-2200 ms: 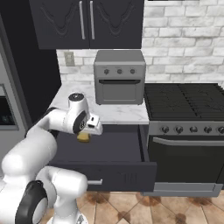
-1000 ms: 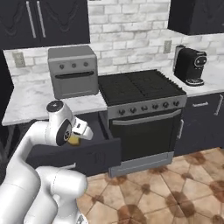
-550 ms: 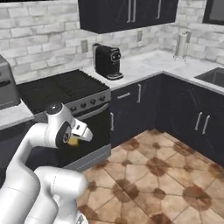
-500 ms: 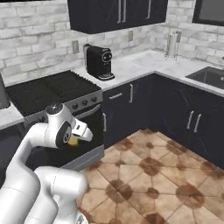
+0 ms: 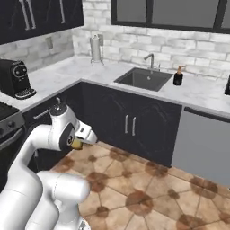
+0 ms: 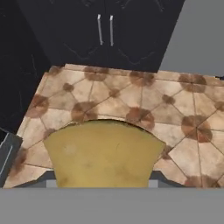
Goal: Restock the sink supplies by placing the sponge and soap dispenser on the counter and next to the sink. Make sure the soap dispenser is upright.
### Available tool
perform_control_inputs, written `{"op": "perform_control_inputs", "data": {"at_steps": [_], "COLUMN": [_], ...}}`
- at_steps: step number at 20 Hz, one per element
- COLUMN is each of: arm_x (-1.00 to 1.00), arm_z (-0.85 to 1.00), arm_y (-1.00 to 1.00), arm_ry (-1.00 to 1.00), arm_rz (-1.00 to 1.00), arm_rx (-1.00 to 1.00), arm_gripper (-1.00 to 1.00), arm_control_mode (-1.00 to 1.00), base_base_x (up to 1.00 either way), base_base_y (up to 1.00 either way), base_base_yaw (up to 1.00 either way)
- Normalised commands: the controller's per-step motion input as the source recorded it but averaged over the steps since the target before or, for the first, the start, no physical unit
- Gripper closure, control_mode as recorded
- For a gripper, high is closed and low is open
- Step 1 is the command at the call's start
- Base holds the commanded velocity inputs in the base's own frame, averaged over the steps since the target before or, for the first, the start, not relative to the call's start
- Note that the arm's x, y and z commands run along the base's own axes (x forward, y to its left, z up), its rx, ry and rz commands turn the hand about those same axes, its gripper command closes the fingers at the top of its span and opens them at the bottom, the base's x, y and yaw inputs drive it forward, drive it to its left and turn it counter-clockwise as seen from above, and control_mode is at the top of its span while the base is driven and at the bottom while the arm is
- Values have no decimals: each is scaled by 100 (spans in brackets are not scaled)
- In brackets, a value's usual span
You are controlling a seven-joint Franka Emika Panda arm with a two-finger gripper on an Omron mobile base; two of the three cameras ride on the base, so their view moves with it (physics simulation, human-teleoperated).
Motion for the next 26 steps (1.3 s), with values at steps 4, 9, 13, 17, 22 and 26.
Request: {"op": "perform_control_inputs", "data": {"at_steps": [4,9,13,17,22,26], "arm_x": [0,0,0,0,0,0], "arm_z": [0,0,0,0,0,0], "arm_y": [0,0,0,0,0,0], "arm_ry": [0,0,0,0,0,0], "arm_rz": [0,0,0,0,0,0], "arm_rx": [0,0,0,0,0,0], "arm_gripper": [100,100,100,100,100,100], "arm_control_mode": [100,100,100,100,100,100], "base_base_x": [100,100,100,99,91,57], "base_base_y": [-25,0,-3,0,0,0], "base_base_yaw": [-42,-29,-20,-9,-5,-2]}}
